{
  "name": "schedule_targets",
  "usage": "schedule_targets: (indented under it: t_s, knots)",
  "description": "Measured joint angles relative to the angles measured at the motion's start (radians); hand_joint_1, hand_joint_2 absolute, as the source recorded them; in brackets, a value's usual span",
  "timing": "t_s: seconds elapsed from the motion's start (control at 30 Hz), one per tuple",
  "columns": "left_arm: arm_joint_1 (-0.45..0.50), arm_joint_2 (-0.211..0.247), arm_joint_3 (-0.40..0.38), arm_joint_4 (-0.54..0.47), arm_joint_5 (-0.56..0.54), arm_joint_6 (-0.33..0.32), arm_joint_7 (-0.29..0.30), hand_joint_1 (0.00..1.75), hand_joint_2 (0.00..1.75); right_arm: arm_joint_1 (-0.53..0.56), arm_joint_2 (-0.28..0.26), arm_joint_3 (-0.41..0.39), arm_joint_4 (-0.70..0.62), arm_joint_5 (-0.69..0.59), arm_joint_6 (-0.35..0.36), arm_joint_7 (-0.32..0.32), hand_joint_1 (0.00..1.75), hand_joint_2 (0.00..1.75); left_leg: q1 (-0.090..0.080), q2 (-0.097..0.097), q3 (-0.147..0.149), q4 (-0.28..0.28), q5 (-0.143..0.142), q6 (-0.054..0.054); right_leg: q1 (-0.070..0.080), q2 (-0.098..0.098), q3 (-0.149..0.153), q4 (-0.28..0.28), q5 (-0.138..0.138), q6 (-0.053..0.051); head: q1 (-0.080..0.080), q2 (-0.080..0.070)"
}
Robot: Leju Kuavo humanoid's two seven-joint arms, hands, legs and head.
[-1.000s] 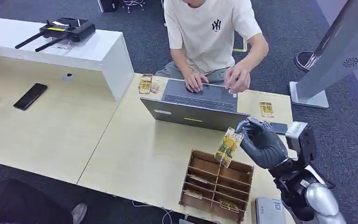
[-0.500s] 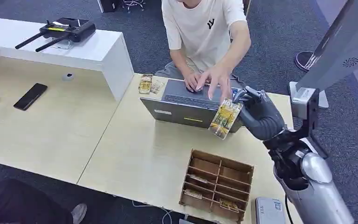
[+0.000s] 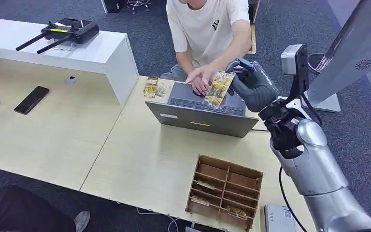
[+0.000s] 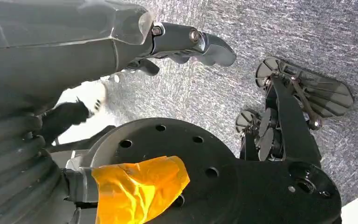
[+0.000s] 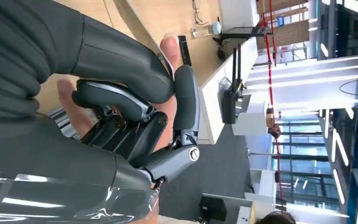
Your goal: Pass the card to the sensor for recognition and then transmit it.
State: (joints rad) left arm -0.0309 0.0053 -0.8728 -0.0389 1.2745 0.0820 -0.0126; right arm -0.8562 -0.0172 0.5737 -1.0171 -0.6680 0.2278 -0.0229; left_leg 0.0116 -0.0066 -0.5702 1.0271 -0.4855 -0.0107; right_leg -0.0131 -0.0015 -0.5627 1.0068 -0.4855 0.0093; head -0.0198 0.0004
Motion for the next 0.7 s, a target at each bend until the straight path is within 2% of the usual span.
schedule_targets:
  t_s: [0.1,0.33,0.4,0.5,0.53,0.57,0.7]
  knots:
    - [0.001,0.002,-0.002,-0.003,-0.001,0.002,0.001,0.0,1.75,-0.01,0.007,0.002,0.018,0.0,-0.001,0.0,1.75,1.75,0.0,0.0,0.0,0.0,0.0,0.0,0.0,0.0,0.0,0.0,0.0,0.0,0.0,0.0]
    - [0.005,0.014,-0.02,-0.022,-0.009,0.006,0.005,0.0,1.75,-0.07,0.052,0.023,0.149,0.021,-0.03,0.003,1.75,1.75,0.0,0.0,0.0,0.0,0.0,0.0,0.0,0.0,0.0,0.0,0.0,0.0,0.0,0.0]
    - [0.006,0.016,-0.023,-0.026,-0.011,0.011,0.013,0.0,1.75,-0.086,0.061,0.027,0.181,0.044,-0.052,0.002,1.75,1.75,0.0,0.0,0.0,0.0,0.0,0.0,0.0,0.0,0.0,0.0,0.0,0.0,-0.001,0.0]
    - [0.006,0.018,-0.027,-0.032,-0.015,0.016,0.017,0.0,1.75,-0.113,0.078,0.036,0.242,0.142,-0.127,-0.022,1.75,1.75,0.0,0.0,0.0,0.0,0.0,0.0,0.0,0.0,0.0,0.0,0.0,0.0,0.0,0.0]
    - [0.006,0.019,-0.029,-0.032,-0.015,0.018,0.019,0.0,1.75,-0.117,0.084,0.04,0.258,0.174,-0.149,-0.024,1.4,1.75,0.0,0.0,0.0,0.0,0.0,0.0,0.0,0.0,0.0,0.0,0.0,0.0,0.0,0.0]
    - [0.006,0.019,-0.031,-0.032,-0.015,0.02,0.019,0.0,1.75,-0.119,0.088,0.042,0.272,0.2,-0.165,-0.024,0.0,1.75,0.0,0.0,0.0,0.0,0.0,0.0,0.0,0.0,0.0,0.0,0.0,0.0,0.0,0.0]
    - [0.006,0.019,-0.041,-0.032,-0.015,0.022,0.022,0.0,1.75,-0.119,0.1,0.044,0.316,0.287,-0.187,-0.024,0.0,1.75,0.0,0.0,0.0,0.0,0.0,0.0,0.0,0.0,0.0,0.0,0.0,0.0,0.0,0.0]
